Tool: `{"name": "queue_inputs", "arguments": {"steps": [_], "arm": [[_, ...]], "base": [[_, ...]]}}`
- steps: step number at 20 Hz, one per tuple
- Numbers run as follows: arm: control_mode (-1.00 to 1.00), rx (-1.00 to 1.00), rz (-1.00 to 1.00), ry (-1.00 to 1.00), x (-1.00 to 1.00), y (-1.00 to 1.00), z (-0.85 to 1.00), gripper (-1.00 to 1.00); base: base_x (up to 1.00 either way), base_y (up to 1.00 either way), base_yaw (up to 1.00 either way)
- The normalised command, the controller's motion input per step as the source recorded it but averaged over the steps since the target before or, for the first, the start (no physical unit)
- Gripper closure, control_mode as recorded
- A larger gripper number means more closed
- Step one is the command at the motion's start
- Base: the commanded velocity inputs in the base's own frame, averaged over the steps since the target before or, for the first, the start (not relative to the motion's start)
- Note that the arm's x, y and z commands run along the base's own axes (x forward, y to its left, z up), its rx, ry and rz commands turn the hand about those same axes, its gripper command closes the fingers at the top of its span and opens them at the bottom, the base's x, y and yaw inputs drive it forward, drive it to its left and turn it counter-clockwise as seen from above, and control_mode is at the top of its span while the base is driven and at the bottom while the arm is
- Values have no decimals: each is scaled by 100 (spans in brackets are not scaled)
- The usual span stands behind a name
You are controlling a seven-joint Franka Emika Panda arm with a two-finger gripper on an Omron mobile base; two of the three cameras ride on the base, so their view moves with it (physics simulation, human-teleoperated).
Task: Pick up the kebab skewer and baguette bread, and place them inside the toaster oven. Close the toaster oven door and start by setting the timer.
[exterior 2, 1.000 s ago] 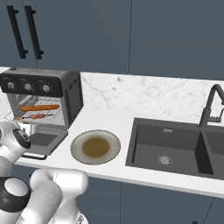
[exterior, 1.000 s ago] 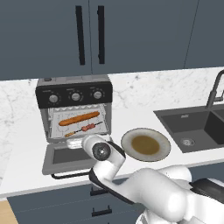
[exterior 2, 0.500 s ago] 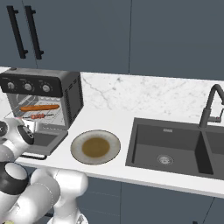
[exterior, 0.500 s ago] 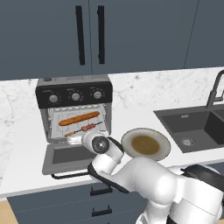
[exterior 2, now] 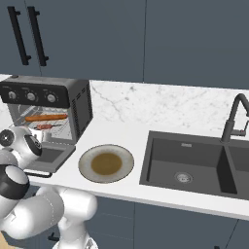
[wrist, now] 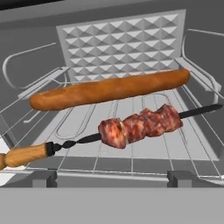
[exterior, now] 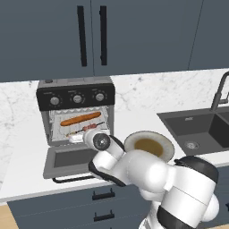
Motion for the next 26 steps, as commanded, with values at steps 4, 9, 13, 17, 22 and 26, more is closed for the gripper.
{"name": "queue_inputs", "arguments": {"steps": [4, 9, 13, 17, 22, 26], "arm": [[-100, 0, 0, 0, 15, 0, -5, -100], [-100, 0, 0, 0, 20, 0, 0, -100], [-100, 0, 0, 0, 20, 0, 0, -100], [-100, 0, 0, 0, 18, 0, 0, -100], [-100, 0, 0, 0, 21, 0, 0, -100], [-100, 0, 0, 0, 24, 0, 0, -100]], "base": [[0, 0, 0], [0, 0, 0], [0, 0, 0], [0, 0, 0], [0, 0, 0], [0, 0, 0]]}}
